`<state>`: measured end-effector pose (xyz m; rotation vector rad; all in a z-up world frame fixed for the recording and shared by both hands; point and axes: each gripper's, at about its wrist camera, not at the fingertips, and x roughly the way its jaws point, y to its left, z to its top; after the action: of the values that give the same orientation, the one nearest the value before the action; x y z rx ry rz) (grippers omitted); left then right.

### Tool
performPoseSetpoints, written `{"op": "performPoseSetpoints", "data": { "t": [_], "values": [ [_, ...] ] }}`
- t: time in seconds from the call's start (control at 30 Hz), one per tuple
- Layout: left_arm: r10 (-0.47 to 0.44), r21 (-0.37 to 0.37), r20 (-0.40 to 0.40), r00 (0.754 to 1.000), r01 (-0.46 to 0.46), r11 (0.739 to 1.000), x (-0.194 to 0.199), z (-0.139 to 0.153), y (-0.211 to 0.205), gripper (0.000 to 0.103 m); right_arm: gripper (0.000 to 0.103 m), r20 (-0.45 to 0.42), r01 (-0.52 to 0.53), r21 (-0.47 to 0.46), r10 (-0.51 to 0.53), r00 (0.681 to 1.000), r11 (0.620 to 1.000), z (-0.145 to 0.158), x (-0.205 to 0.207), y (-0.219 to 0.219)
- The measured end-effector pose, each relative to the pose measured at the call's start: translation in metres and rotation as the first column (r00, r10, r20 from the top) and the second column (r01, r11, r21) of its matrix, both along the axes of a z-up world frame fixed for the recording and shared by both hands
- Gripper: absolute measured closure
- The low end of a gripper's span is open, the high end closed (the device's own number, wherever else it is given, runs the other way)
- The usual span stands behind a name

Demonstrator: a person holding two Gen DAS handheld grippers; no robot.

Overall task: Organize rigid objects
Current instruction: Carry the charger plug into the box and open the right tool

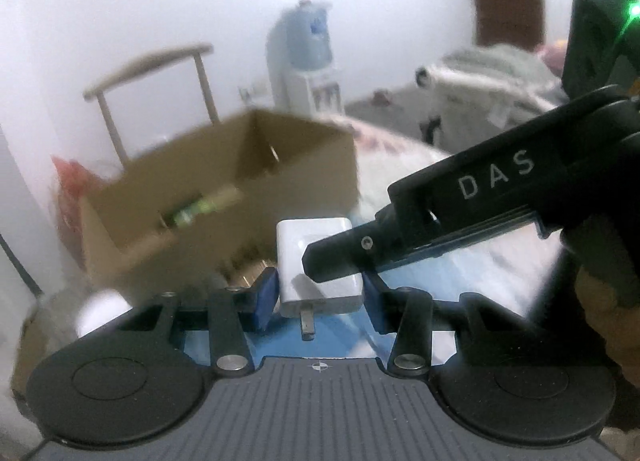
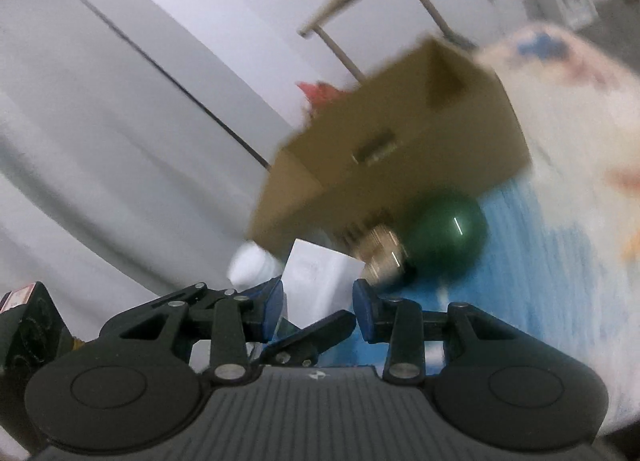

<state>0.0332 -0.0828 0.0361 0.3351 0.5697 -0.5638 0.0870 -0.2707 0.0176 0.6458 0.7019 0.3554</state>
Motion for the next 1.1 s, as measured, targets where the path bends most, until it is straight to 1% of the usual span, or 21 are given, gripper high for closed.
{"op": "performPoseSetpoints", "data": {
  "t": [0.13,0.2,0.23,0.3,0.37,0.43,0.47,0.53,0.6,0.67,0.73,0.8,0.87,0.93,1.03,1.1],
  "values": [
    [0.026,0.001,0.072,0.997,-0.026,1.000,0.030,0.038,0.003,0.059,0.061,0.083,-0.053,-0.063,0.059,0.995,0.997,0.045,0.037,0.002],
    [0.042,0.000,0.076,0.996,-0.042,0.999,0.055,0.055,0.006,0.059,0.061,0.098,-0.083,-0.088,0.091,0.991,0.993,0.062,0.065,0.003],
    [0.050,-0.003,0.059,0.997,-0.050,0.999,0.070,0.061,0.006,0.059,0.061,0.096,-0.098,-0.096,0.107,0.990,0.991,0.069,0.084,0.004],
    [0.067,-0.010,-0.001,0.998,-0.067,0.998,0.103,0.069,0.010,0.059,0.062,0.070,-0.127,-0.102,0.135,0.988,0.987,0.075,0.120,0.006],
    [0.088,-0.018,-0.095,0.992,-0.090,0.996,0.143,0.072,0.016,0.059,0.062,0.020,-0.156,-0.104,0.159,0.987,0.982,0.073,0.155,0.009],
    [0.109,-0.010,-0.198,0.974,-0.113,0.994,0.181,0.065,0.018,0.059,0.062,-0.046,-0.180,-0.101,0.177,0.983,0.978,0.065,0.191,0.009],
    [0.116,-0.002,-0.229,0.967,-0.120,0.993,0.194,0.059,0.017,0.059,0.062,-0.080,-0.189,-0.095,0.182,0.980,0.977,0.060,0.205,0.011],
    [0.136,0.011,-0.309,0.941,-0.140,0.990,0.220,0.043,0.018,0.059,0.062,-0.154,-0.204,-0.076,0.191,0.969,0.976,0.044,0.233,0.010],
    [0.149,0.021,-0.392,0.908,-0.153,0.988,0.243,0.025,0.020,0.059,0.062,-0.222,-0.215,-0.070,0.195,0.955,0.974,0.024,0.252,0.010],
    [0.162,0.026,-0.465,0.870,-0.169,0.985,0.258,0.004,0.021,0.059,0.062,-0.279,-0.222,-0.066,0.196,0.940,0.973,0.005,0.269,0.010],
    [0.178,0.045,-0.518,0.837,-0.181,0.983,0.266,-0.014,0.020,0.059,0.062,-0.328,-0.230,-0.052,0.201,0.923,0.972,-0.012,0.280,0.010],
    [0.197,0.071,-0.554,0.809,-0.189,0.979,0.277,-0.029,0.019,0.059,0.062,-0.373,-0.239,-0.041,0.207,0.904,0.970,-0.029,0.293,0.011],
    [0.213,0.088,-0.573,0.791,-0.199,0.976,0.285,-0.039,0.019,0.060,0.062,-0.405,-0.243,-0.034,0.209,0.890,0.969,-0.040,0.303,0.012],
    [0.224,0.091,-0.588,0.777,-0.212,0.973,0.292,-0.047,0.021,0.060,0.062,-0.422,-0.247,-0.040,0.207,0.883,0.968,-0.047,0.305,0.012],
    [0.228,0.091,-0.597,0.770,-0.218,0.972,0.302,-0.052,0.020,0.060,0.062,-0.439,-0.246,-0.053,0.198,0.877,0.968,-0.054,0.310,0.014],
    [0.211,0.074,-0.607,0.766,-0.210,0.975,0.303,-0.052,0.024,0.059,0.062,-0.453,-0.237,-0.069,0.181,0.873,0.969,-0.058,0.313,0.014]
  ]
}}
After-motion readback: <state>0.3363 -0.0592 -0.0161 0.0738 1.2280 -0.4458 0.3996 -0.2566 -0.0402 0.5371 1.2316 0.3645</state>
